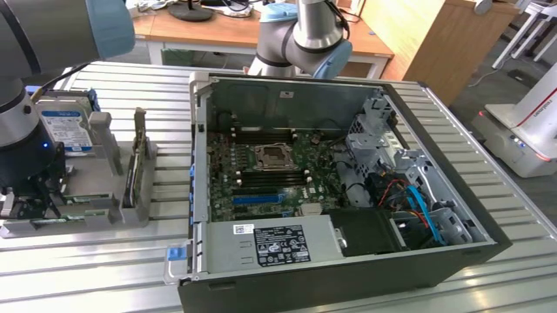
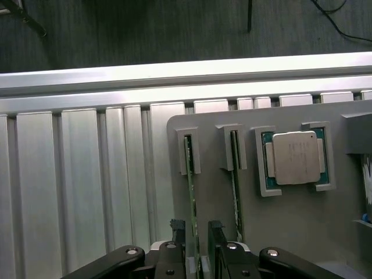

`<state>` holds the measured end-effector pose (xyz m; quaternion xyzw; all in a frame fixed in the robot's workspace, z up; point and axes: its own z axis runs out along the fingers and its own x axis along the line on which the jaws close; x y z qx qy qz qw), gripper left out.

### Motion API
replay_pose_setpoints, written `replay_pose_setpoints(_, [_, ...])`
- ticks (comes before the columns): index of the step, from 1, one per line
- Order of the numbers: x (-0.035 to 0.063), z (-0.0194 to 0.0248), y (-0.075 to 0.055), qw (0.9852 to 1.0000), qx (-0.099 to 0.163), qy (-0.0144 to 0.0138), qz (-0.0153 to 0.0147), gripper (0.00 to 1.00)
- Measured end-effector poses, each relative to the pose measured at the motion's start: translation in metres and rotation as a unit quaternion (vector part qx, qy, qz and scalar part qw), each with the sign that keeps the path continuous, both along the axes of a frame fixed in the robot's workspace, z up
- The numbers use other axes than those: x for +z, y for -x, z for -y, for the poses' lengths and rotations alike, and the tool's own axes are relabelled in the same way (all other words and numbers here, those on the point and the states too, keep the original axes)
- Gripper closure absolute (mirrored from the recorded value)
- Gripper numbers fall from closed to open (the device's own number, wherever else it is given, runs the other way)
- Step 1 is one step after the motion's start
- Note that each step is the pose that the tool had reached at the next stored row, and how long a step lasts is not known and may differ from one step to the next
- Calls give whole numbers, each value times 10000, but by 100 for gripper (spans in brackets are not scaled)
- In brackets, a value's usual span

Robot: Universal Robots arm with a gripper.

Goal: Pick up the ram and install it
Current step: 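Pick up the ram and move it above insertion slot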

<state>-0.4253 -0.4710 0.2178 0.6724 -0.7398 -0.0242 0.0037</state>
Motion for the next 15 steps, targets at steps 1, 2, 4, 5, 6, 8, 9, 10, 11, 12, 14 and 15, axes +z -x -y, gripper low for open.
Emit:
replay_pose_setpoints(1, [0, 0, 0, 10000, 0, 0, 0, 70])
replay_pose_setpoints(2, [-5, 0, 0, 10000, 0, -1, 1, 70])
replay_pose_setpoints(4, [-20, 0, -1, 10000, 0, -1, 2, 70])
replay_pose_setpoints(5, [-28, 0, 0, 10000, 0, -1, 2, 70])
replay_pose_setpoints(6, [-38, 0, -1, 10000, 0, -1, 3, 70])
replay_pose_setpoints(8, [-61, 0, 0, 10000, 0, -1, 3, 70])
replay_pose_setpoints(9, [-73, 0, 0, 10000, 0, -1, 3, 70])
replay_pose_setpoints(10, [-87, 0, 0, 10000, 0, -1, 3, 70])
replay_pose_setpoints(11, [-99, 0, 0, 10000, 0, -1, 3, 70])
replay_pose_setpoints(12, [-109, 0, 0, 10000, 0, -1, 4, 70])
replay_pose_setpoints(14, [-113, 0, 0, 10000, 0, 0, 3, 70])
replay_pose_setpoints(15, [-113, 0, 0, 10000, 0, 0, 2, 70])
